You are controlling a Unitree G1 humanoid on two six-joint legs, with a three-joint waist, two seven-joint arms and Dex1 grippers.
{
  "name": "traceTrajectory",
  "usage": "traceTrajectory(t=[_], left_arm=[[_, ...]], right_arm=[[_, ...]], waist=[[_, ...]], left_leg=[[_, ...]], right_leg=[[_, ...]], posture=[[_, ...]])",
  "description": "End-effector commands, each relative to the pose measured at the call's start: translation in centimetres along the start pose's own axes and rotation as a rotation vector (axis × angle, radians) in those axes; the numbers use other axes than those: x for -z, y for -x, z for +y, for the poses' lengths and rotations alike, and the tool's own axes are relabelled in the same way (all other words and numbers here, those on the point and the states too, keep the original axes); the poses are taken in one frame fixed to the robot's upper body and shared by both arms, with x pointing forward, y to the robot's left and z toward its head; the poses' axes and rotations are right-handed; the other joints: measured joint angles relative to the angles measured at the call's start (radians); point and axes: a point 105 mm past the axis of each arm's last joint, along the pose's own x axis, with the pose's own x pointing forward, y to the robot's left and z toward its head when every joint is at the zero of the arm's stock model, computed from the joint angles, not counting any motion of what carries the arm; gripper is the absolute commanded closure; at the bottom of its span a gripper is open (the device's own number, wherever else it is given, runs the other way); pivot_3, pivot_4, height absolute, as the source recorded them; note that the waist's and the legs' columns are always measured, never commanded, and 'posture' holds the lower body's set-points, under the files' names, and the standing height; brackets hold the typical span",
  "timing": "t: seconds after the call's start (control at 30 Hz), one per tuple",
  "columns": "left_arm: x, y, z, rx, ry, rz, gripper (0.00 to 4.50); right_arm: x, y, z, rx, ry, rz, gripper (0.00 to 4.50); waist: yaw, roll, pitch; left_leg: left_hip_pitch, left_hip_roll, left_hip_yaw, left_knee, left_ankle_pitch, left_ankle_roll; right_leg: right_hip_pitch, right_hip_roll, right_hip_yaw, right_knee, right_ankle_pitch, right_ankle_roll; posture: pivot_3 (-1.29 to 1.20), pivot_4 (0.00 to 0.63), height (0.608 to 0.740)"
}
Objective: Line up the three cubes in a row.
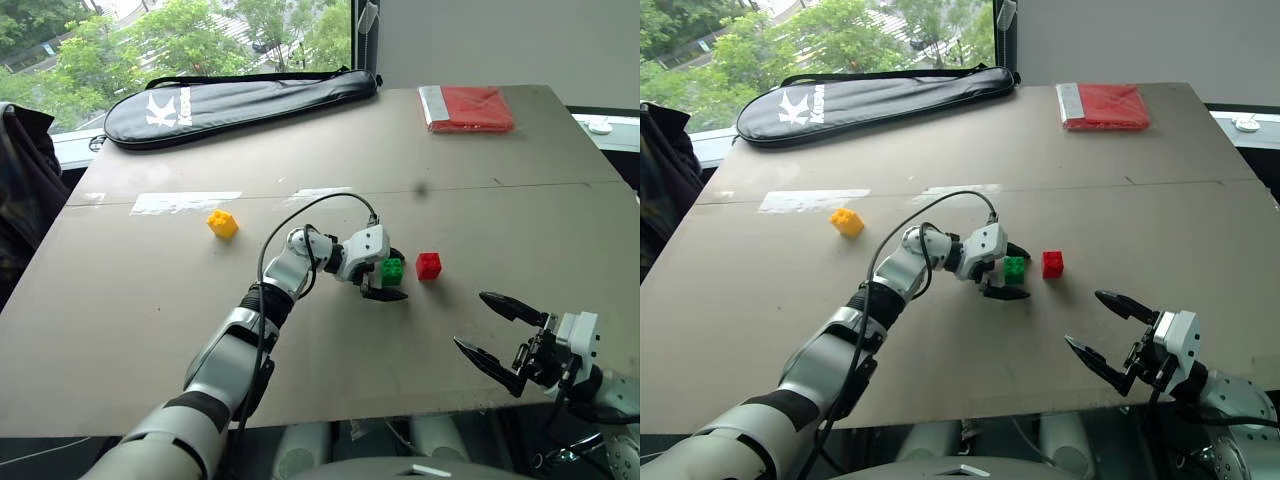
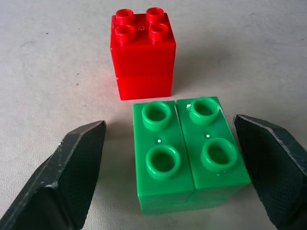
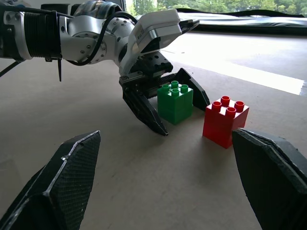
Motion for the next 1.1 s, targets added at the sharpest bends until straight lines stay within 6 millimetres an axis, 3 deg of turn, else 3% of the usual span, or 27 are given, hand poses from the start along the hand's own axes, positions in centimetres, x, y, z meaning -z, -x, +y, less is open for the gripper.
traceTrajectory(t=[0.03,0.2,0.3,0.4,0.57,0.77,0.83,1.1], left_arm=[[-0.8,2.6,0.9,-0.090,-0.011,-0.044,0.03],[-2.1,6.9,0.4,-0.152,-0.040,-0.081,0.03],[-2.0,10.5,-2.3,-0.122,-0.010,-0.033,0.03],[-1.8,13.4,-3.6,-0.204,0.069,-0.014,0.03],[-0.6,18.8,-2.1,-0.662,0.166,-0.080,0.03],[2.9,24.8,-0.8,-1.165,0.176,0.002,0.03],[3.9,25.8,-0.2,-1.253,0.159,0.056,0.03],[6.2,25.3,2.7,-1.224,0.186,0.147,0.03]], right_arm=[[-1.0,-0.3,0.3,-0.032,0.034,-0.037,0.00],[-1.6,-0.8,0.5,-0.063,0.033,-0.058,0.00],[-1.8,-1.2,0.8,-0.113,0.048,-0.051,0.00],[-2.3,-1.7,0.6,-0.131,0.054,-0.070,0.00],[-3.5,-3.1,0.5,-0.161,0.050,-0.130,0.00],[-3.8,-3.9,0.2,-0.174,0.034,-0.146,0.00],[-3.8,-4.0,0.2,-0.184,0.027,-0.151,0.00],[-4.5,-4.7,0.6,-0.212,0.035,-0.174,0.00]], waist=[[-0.004,0.000,0.000],[-0.002,0.000,0.001],[-0.008,0.001,0.002],[-0.003,0.003,0.003],[0.013,0.003,0.005],[0.026,0.003,0.005],[0.026,0.003,0.005],[0.023,0.002,0.004]], left_leg=[[0.000,0.000,0.000,0.000,0.000,0.000],[-0.001,0.001,-0.001,0.000,0.000,0.000],[0.000,0.001,0.000,-0.001,0.000,0.000],[0.000,0.001,0.000,-0.002,0.000,0.000],[-0.001,0.001,-0.001,-0.001,0.000,0.000],[-0.001,0.001,-0.002,-0.001,0.000,-0.001],[-0.001,0.000,-0.002,-0.001,0.000,-0.001],[-0.002,-0.002,-0.002,0.000,0.000,-0.001]], right_leg=[[0.000,0.000,0.000,0.000,0.000,0.000],[-0.001,0.000,0.000,0.000,0.001,-0.001],[-0.001,-0.001,0.000,0.000,0.002,-0.004],[-0.001,-0.001,0.000,0.000,0.002,-0.005],[-0.001,-0.003,-0.001,-0.001,0.000,-0.005],[-0.001,-0.003,-0.002,-0.001,0.002,-0.004],[-0.001,-0.003,-0.003,-0.001,0.003,-0.004],[-0.001,-0.004,-0.003,-0.001,0.003,-0.004]], posture=[[0.00,0.150,0.701],[0.00,0.150,0.701],[0.00,0.150,0.701],[0.00,0.150,0.701],[0.00,0.150,0.701],[0.00,0.150,0.701],[0.00,0.150,0.701],[0.00,0.150,0.701]])
